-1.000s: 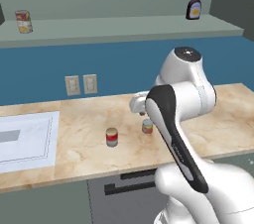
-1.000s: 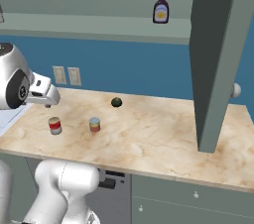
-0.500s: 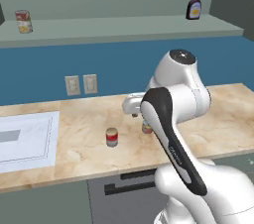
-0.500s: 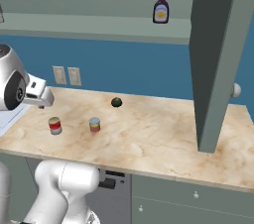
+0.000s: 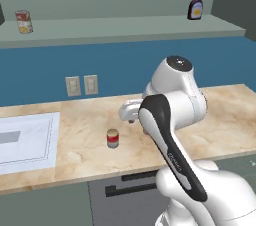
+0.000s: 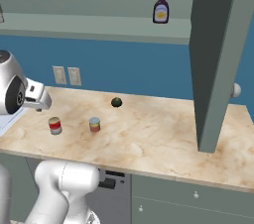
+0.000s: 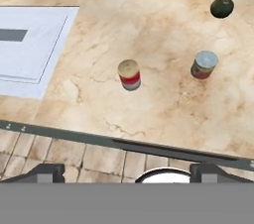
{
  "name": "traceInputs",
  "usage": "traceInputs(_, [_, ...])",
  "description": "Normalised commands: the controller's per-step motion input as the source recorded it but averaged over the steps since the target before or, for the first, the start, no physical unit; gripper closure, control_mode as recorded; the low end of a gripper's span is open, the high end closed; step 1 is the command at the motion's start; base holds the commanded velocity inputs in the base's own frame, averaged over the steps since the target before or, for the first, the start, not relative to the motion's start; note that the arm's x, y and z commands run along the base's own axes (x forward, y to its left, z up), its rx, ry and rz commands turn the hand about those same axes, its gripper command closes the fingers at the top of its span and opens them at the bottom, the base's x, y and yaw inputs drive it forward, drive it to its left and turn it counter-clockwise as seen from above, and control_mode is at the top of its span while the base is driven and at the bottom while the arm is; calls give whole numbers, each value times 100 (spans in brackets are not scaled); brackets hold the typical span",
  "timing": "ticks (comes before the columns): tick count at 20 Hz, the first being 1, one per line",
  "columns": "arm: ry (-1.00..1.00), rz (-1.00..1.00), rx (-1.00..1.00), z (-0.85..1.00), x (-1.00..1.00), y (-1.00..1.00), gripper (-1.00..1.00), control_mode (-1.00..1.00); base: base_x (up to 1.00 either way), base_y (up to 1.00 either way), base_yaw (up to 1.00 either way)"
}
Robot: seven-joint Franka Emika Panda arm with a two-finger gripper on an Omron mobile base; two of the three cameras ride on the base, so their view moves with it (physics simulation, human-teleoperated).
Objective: Pick the cans from the counter and place them in their designated side in the cabinet.
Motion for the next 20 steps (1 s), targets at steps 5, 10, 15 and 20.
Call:
traceInputs(5, [-2,3,-3,-2,0,0,-100,-100,0,0,0])
traceInputs(10, [-1,2,-3,0,3,0,-100,-100,0,0,0])
traceInputs(15, [0,4,0,-3,12,0,-100,-100,0,0,0])
traceInputs(20, [0,5,0,-8,18,0,-100,-100,0,0,0])
